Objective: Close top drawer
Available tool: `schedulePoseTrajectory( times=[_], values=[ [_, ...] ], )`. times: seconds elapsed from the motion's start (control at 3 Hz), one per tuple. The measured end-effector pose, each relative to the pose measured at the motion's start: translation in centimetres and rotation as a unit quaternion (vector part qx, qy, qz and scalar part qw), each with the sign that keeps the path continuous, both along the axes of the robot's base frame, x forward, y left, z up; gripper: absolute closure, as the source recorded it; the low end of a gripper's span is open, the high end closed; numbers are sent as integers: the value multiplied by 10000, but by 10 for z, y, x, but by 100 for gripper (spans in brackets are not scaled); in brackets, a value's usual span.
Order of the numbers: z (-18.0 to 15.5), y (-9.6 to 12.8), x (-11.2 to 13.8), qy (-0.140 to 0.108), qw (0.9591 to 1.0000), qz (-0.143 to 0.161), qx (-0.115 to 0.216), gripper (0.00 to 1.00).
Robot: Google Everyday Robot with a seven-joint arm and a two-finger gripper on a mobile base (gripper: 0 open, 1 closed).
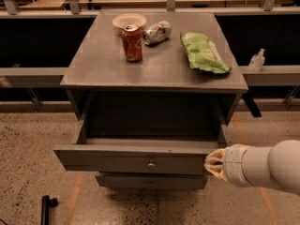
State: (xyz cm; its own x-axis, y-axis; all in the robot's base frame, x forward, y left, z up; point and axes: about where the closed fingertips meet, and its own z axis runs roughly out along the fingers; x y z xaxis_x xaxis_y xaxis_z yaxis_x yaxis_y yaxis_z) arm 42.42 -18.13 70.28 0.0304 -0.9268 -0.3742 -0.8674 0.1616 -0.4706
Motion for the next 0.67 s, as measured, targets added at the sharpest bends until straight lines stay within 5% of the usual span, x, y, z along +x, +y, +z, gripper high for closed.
schedulePoseTrajectory(
  times=[0.67],
  values=[
    [-17, -5, 10, -246, 9994, -31, -249, 100]
  ],
)
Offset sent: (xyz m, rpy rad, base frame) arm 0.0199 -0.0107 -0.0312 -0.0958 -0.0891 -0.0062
